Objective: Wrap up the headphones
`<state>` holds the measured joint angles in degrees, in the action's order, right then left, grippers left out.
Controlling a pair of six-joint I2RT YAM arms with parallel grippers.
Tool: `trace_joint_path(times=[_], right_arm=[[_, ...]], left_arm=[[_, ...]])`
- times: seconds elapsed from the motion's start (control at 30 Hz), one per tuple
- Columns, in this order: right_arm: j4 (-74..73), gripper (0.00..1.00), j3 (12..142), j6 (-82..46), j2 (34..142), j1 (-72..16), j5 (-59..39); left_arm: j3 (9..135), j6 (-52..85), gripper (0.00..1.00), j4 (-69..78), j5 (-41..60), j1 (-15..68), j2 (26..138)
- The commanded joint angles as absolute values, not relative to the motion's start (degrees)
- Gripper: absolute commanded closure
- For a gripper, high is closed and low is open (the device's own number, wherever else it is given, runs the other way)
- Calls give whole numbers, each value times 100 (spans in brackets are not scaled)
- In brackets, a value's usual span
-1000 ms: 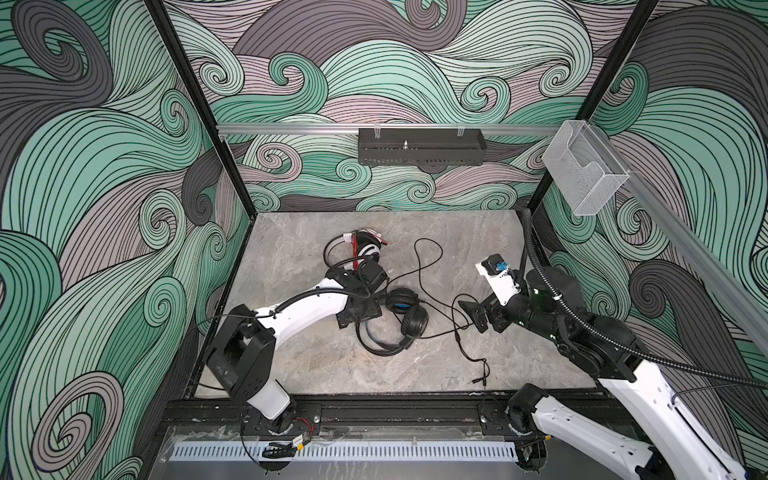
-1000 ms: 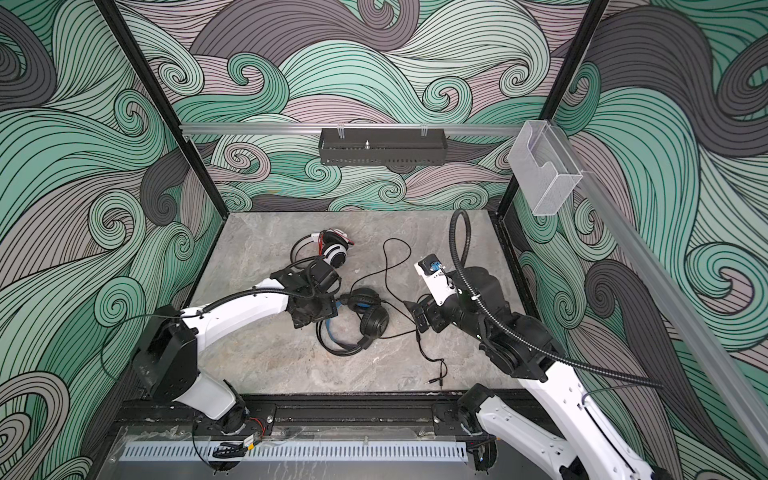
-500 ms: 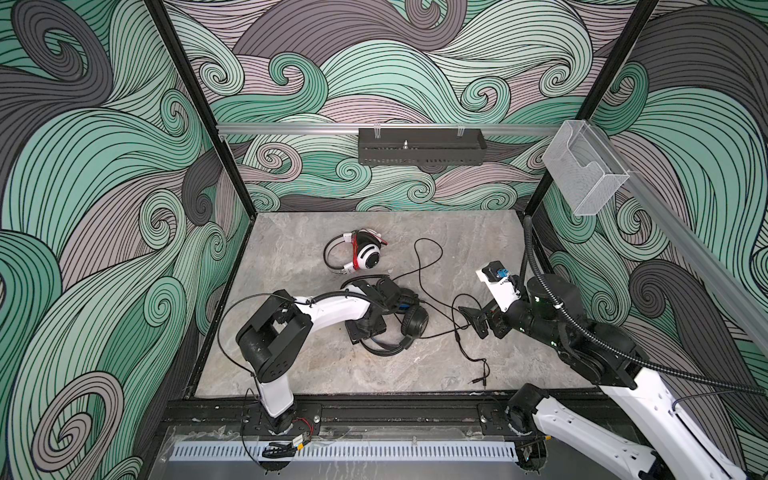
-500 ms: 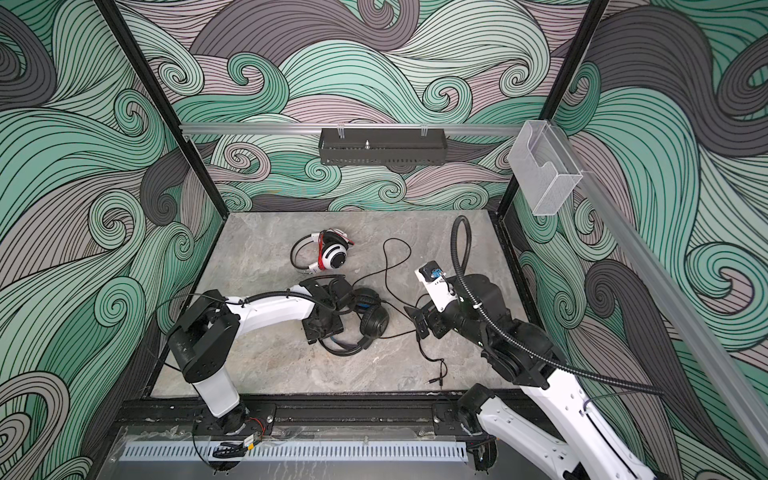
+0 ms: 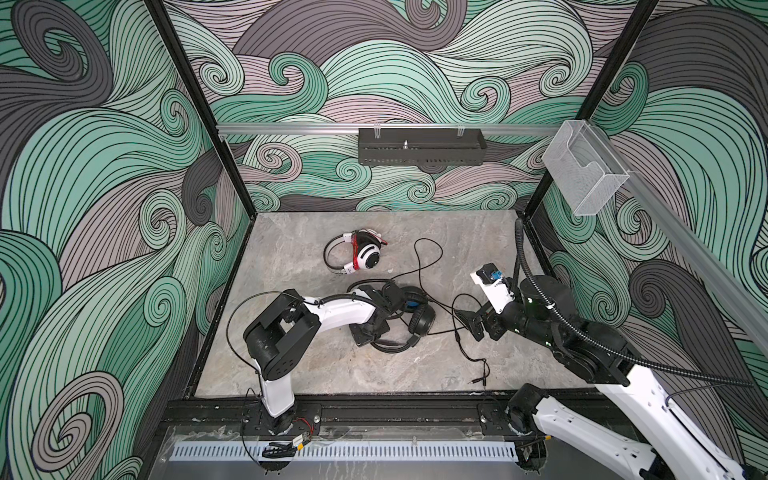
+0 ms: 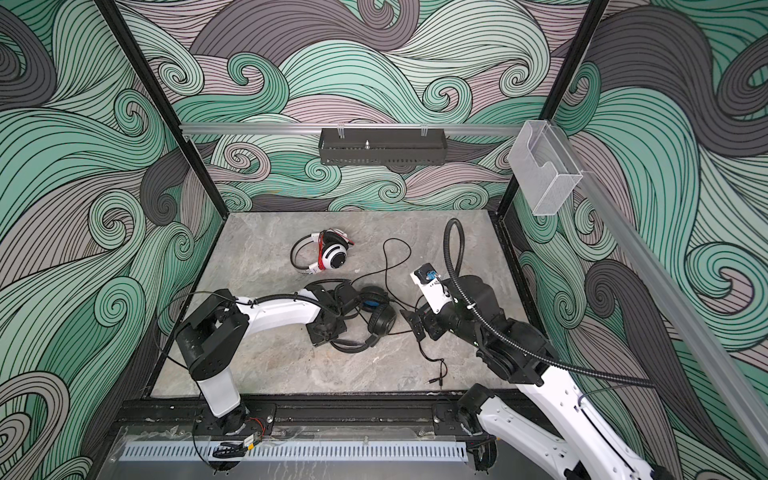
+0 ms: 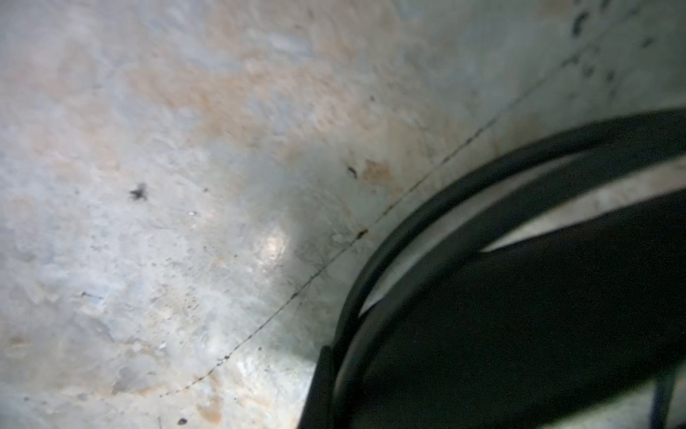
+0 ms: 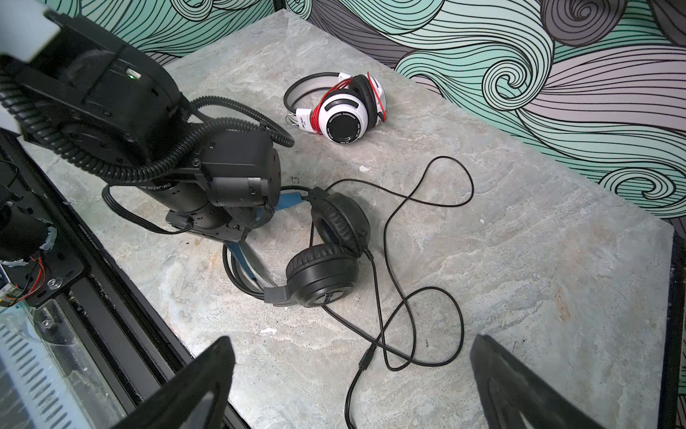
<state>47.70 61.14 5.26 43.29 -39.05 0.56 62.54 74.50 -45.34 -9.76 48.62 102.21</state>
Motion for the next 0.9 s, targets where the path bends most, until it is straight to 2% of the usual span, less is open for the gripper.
trace_joint_path(times=[0.0, 0.2, 0.47, 0.63, 0.87], right_arm=[[4721, 0, 5967, 366, 4288, -3940, -96], [4577, 0, 5822, 245, 4319, -3920, -365], [3628, 1, 5281, -30, 3919, -3922, -1653], [3275, 0, 5016, -45, 3514, -3920, -1818], [2698, 0, 4623, -140, 3177, -3920, -2441]], left_arm=[[6417, 7037, 100, -5307, -1730, 4744, 9677], [7618, 5474, 100, -6417, -2665, 4711, 8911], [9541, 3628, 100, -7645, -3126, 4745, 8358], [10362, 3077, 100, -7965, -3670, 4898, 7988], [11829, 2422, 100, -8255, -3545, 5125, 8112]])
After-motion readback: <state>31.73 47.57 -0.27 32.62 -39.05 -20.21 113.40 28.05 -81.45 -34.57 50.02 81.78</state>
